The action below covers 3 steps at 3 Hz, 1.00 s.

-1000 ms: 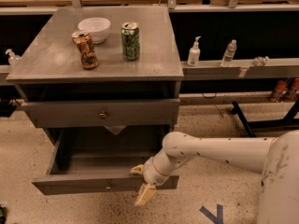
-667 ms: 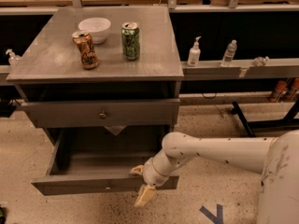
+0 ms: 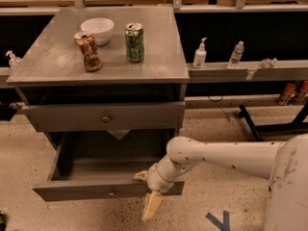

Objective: Open middle drawer

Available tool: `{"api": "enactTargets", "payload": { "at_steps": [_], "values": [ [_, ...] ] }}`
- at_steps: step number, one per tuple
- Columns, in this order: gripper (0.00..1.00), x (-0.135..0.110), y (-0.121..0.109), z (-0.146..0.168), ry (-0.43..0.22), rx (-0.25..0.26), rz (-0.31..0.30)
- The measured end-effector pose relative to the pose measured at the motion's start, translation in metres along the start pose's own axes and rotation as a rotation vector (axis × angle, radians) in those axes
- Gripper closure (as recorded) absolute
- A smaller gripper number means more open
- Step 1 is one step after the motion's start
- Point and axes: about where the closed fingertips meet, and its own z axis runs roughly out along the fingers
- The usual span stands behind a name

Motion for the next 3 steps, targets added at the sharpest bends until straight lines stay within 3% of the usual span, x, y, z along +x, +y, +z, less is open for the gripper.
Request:
{"api": "enactTargets", "payload": {
  "at_steps": [1, 2, 3],
  "values": [
    [0.00, 0.000, 0.000, 0.000, 0.000, 0.000, 0.000],
    [0.00, 0.000, 0.000, 0.000, 0.000, 0.000, 0.000],
    [0.26, -0.003, -0.012, -0.001, 0.027, -0.020, -0.011]
  ]
}}
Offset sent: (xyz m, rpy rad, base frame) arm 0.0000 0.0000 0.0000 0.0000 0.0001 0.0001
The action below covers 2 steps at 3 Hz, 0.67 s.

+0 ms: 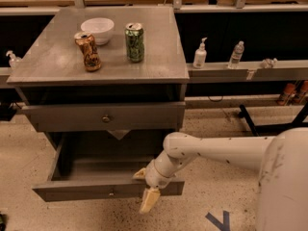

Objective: Open middle drawer

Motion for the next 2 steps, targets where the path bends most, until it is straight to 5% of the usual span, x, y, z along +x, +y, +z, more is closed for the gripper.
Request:
{"api": "enactTargets", "payload": {
  "at_steps": [1, 2],
  "values": [
    [0.36, 0.0080, -0.0078, 0.0045, 0.035, -0.021, 0.025],
    [0.15, 0.0176, -0.0066, 0.0133, 0.037, -0.032, 0.056]
  ]
}}
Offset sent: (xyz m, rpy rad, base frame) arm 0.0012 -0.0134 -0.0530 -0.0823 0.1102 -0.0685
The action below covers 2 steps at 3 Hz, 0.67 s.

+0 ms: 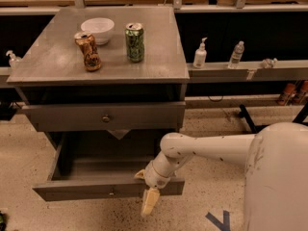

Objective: Open middle drawer

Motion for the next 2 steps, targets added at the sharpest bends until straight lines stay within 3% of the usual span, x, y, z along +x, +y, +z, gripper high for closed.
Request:
{"api": "enactTargets", "payload": {
  "at_steps": [2],
  "values": [
    [0.58, 0.000, 0.014, 0.006, -0.015, -0.050, 0.009]
  ]
}}
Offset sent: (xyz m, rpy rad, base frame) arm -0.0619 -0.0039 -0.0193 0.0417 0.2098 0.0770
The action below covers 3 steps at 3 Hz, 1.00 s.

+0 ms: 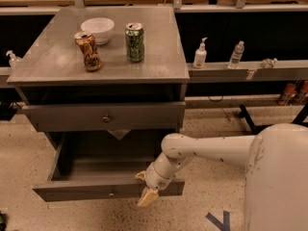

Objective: Open middle drawer

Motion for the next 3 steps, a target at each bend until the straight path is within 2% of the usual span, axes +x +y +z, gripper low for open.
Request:
{"api": "enactTargets", "payload": {
  "at_steps": [1, 2, 3],
  "values": [
    [0.81, -0.0015, 0.0000, -0.0022, 0.000, 0.000, 0.000],
    [0.94, -0.0029, 0.0007, -0.0040, 0.000, 0.000, 0.000],
    [0.77, -0.0029, 0.0005, -0.0040, 0.000, -0.001, 0.000]
  ]
}}
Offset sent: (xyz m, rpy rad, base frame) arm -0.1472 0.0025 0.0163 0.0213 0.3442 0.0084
